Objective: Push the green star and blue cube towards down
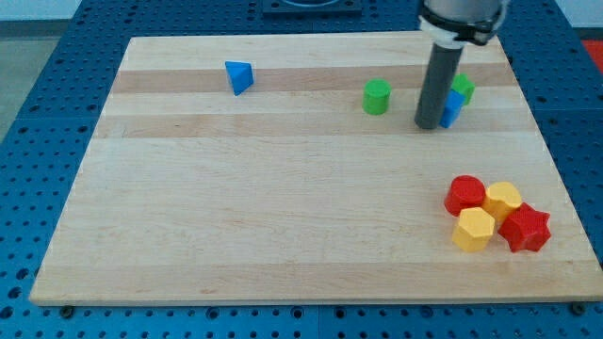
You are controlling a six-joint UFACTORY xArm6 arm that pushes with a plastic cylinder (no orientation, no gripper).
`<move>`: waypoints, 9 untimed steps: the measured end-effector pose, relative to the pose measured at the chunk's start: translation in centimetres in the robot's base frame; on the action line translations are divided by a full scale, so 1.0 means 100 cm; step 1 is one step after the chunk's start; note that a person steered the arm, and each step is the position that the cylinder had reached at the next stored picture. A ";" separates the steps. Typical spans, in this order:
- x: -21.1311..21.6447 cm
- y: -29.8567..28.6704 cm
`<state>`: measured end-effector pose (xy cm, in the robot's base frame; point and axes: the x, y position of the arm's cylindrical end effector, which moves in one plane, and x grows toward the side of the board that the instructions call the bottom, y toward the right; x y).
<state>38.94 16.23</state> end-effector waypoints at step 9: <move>-0.102 -0.027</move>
<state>28.76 13.48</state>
